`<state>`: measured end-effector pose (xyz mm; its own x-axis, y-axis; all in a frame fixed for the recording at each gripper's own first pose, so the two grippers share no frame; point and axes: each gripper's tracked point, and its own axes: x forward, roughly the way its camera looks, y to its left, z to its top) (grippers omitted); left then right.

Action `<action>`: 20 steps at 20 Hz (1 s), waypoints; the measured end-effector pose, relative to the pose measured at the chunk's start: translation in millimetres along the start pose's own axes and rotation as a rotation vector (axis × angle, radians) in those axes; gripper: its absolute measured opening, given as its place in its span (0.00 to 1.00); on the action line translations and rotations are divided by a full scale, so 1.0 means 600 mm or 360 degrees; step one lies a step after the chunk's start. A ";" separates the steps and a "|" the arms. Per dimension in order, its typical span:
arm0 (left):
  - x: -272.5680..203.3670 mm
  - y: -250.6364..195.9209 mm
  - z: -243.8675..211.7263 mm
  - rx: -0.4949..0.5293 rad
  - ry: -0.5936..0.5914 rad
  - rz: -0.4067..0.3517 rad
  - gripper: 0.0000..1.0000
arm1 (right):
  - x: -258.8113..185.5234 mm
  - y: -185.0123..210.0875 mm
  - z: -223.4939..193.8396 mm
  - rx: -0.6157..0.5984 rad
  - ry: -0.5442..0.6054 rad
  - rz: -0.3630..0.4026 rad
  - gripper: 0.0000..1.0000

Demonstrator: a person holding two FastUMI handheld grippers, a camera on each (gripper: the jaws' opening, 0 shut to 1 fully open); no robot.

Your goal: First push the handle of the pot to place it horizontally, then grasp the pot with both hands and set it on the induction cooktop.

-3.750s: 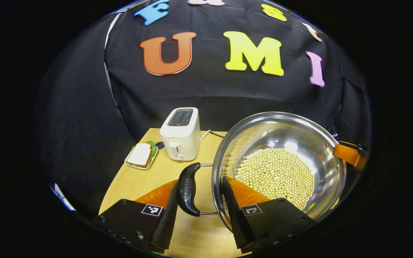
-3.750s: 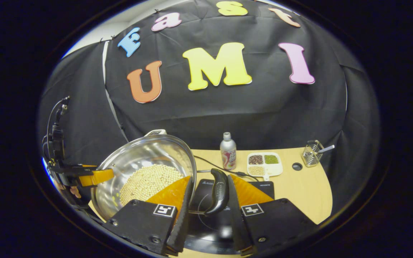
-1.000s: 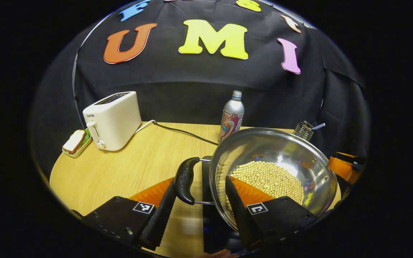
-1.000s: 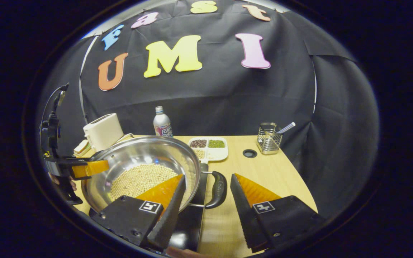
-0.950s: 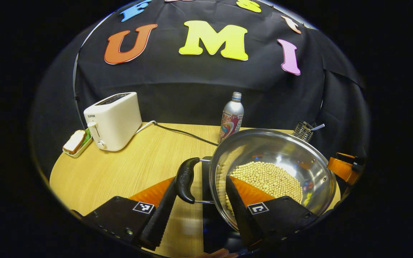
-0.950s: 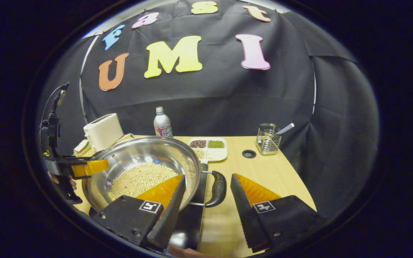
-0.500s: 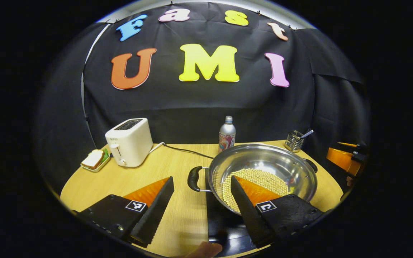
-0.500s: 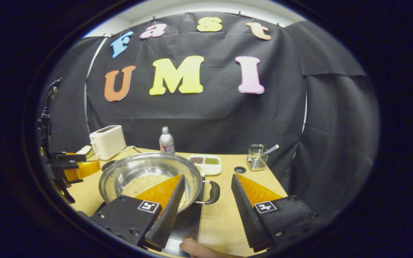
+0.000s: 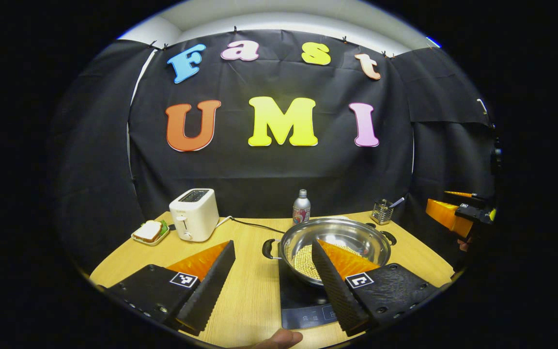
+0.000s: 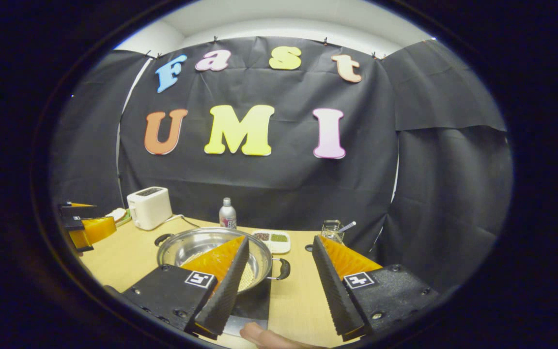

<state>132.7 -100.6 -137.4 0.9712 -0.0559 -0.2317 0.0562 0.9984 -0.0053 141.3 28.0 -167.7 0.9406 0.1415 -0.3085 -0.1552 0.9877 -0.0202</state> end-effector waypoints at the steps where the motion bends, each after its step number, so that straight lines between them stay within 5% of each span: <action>1: -0.015 0.000 0.006 0.0004 -0.0016 0.0000 0.95 | -0.018 -0.001 0.009 0.0002 -0.0028 -0.0007 0.83; 5: -0.080 -0.012 0.040 0.0024 -0.0101 -0.0008 0.95 | -0.098 0.000 0.047 0.0022 -0.0147 -0.0017 0.83; 7: -0.115 -0.016 0.049 0.0030 -0.0136 -0.0010 0.95 | -0.129 -0.006 0.055 0.0025 -0.0192 -0.0037 1.00; 20: -0.325 -0.024 0.124 -0.0030 -0.0409 0.0006 0.94 | -0.358 -0.036 0.101 0.0127 -0.0364 -0.0125 1.00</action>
<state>-40.5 -104.8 -19.7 0.9985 -0.0499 0.0233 0.0505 0.9984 -0.0238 -39.1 -19.5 -43.3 0.9941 0.0665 -0.0856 -0.0631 0.9971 0.0423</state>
